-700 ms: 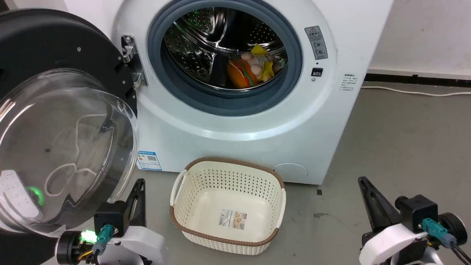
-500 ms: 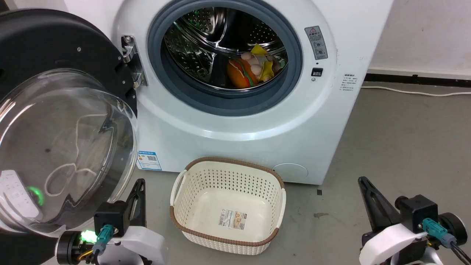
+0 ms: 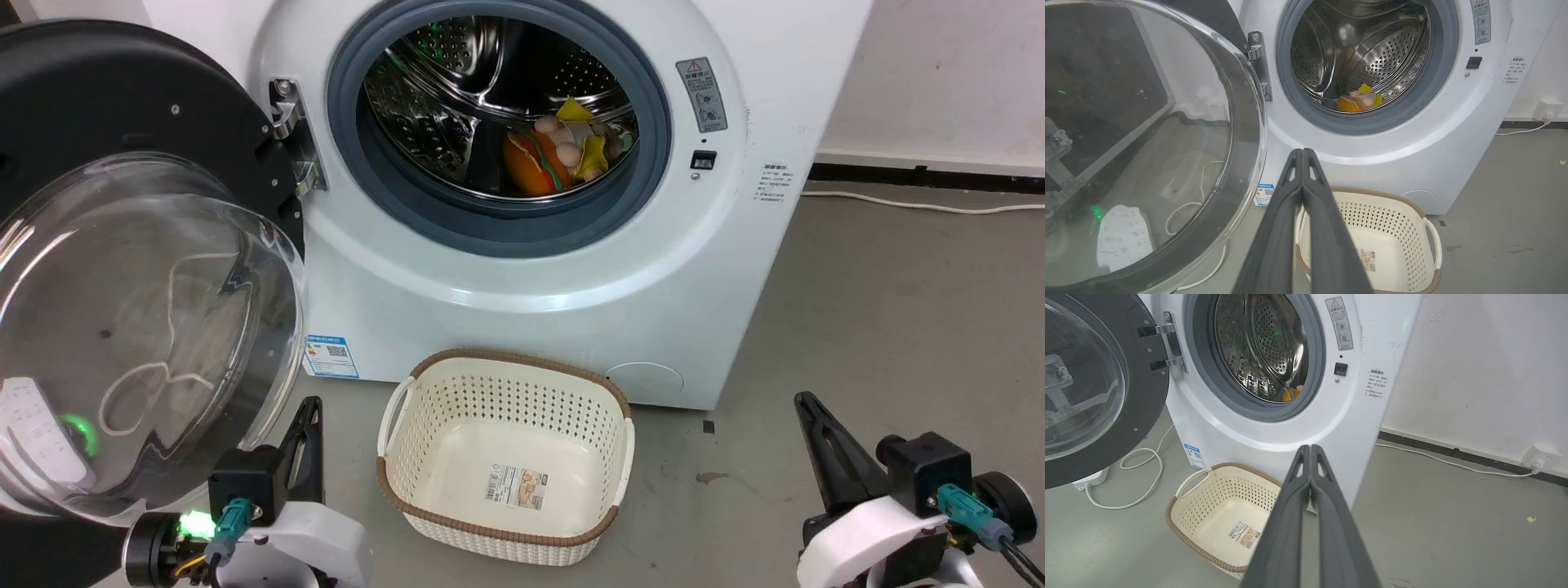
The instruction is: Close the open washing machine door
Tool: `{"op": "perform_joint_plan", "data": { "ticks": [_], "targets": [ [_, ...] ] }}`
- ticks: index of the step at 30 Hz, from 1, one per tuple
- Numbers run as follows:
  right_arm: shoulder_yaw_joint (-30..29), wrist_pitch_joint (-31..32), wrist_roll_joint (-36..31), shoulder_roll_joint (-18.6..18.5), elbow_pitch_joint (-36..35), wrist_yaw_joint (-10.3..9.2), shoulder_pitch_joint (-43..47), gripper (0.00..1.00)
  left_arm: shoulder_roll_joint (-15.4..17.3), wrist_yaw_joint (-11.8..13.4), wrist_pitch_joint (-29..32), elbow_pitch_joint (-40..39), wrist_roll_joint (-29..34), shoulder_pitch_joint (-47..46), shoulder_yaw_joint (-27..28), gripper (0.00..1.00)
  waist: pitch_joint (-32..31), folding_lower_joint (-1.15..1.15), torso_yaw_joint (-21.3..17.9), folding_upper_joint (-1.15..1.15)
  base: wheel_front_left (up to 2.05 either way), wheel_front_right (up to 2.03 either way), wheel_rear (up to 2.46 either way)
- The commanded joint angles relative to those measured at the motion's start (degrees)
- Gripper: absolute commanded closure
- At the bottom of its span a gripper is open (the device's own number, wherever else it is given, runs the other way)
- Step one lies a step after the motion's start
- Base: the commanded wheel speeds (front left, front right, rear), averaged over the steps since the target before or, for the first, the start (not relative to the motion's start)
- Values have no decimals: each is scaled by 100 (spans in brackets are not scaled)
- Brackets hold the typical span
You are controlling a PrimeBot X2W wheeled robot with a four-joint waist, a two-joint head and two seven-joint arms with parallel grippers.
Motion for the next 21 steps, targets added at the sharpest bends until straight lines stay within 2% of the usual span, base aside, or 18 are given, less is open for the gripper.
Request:
{"op": "perform_joint_plan", "data": {
  "ticks": [1, 21],
  "targets": [
    [-1, 2, -43, 23, -31, 5, 105, 100, 0, 16, 1, -28, 16, 79, 5, 100, 0, 0, 0, 0, 0, 0, 0],
    [-1, 2, -43, 23, -31, 5, 105, 100, 0, 16, 1, -28, 16, 79, 5, 100, 0, 0, 0, 0, 0, 0, 0]
  ]
}}
